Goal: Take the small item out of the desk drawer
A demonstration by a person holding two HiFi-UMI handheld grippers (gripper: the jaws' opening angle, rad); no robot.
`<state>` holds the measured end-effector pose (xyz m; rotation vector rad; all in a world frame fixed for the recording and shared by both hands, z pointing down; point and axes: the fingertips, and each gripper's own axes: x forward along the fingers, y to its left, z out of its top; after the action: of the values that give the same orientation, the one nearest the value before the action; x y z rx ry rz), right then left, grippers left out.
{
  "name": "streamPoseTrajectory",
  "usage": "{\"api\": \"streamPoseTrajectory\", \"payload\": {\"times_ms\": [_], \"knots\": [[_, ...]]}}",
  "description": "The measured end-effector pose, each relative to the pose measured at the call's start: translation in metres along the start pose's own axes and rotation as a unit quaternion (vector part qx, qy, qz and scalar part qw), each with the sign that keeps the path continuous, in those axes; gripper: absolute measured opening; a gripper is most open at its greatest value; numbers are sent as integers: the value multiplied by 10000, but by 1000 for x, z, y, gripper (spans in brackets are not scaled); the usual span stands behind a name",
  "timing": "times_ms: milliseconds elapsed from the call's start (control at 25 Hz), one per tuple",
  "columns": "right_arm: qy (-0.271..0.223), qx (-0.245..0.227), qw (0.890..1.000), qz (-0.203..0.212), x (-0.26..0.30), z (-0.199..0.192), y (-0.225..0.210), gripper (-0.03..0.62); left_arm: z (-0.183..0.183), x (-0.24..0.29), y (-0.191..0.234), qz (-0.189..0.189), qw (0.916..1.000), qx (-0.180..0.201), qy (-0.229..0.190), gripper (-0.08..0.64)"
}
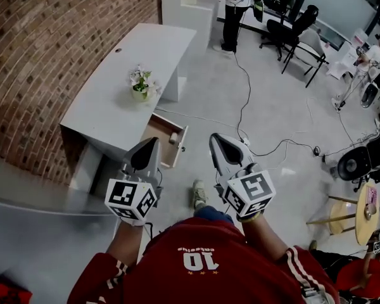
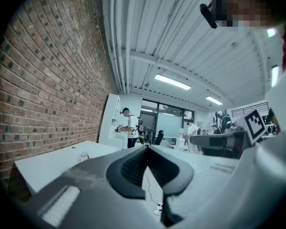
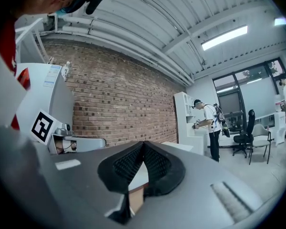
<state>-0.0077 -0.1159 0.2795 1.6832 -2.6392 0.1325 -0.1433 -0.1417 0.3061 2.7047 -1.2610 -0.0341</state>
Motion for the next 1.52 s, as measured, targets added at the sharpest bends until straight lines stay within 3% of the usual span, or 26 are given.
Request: {"api": "streamPoseTrajectory", "payload": {"times_ms": [240, 480, 840, 1240, 1520], "knots": [[-114, 97, 9998, 157, 27, -1, -15, 2, 2, 25, 6, -16, 9999, 140, -12, 3], [-190, 126, 9990, 387, 65, 4, -28, 2, 7, 48, 28, 317, 9991, 281, -80, 3], [-222, 111, 9973, 686, 115, 7, -42, 2, 12, 81, 52, 328, 9981, 479, -202, 25], [-43, 180, 9976, 668, 132, -6, -50, 2, -21, 99, 74, 99, 9991, 389, 144, 274], [78, 261, 9976, 633, 137, -17, -55, 2, -38, 114, 68, -68, 9970, 680, 369, 295]]}}
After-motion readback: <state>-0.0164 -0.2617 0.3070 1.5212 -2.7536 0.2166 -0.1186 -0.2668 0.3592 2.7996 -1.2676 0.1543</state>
